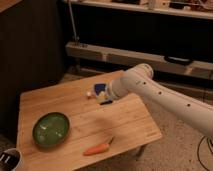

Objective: Place the white sponge in the ceramic bowl

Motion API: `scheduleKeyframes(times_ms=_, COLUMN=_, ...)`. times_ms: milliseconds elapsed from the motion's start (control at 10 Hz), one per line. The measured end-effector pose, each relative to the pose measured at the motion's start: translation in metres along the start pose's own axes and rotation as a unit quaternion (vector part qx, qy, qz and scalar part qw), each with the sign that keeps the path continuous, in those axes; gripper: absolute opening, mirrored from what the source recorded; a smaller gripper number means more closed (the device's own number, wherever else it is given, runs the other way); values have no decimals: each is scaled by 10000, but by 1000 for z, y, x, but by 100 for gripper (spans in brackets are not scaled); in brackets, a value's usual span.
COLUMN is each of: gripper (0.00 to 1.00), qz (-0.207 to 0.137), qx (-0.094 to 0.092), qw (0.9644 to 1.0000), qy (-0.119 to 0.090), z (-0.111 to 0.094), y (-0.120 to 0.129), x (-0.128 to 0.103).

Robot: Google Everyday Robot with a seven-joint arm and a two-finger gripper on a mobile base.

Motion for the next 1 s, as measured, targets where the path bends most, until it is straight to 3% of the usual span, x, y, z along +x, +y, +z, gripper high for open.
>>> scheduleKeyframes(times_ms=400, gripper=0, qz=-31, qx=-4, qw=10000, qy=-56, z=3, y=0, x=-1)
scheduleKeyframes(times_ms=600, gripper=0, qz=-387, qx=151, qw=9989, qy=-234, z=17, y=-11, x=-4)
scheduleKeyframes(times_ms=800, gripper=0, qz=-886, qx=334, qw=9946, qy=-422, z=35, y=-45, x=-12)
scheduleKeyframes(times_ms=1000, gripper=0, qz=-1445, qx=533, qw=9859, qy=-647, z=54, y=-97, x=-32)
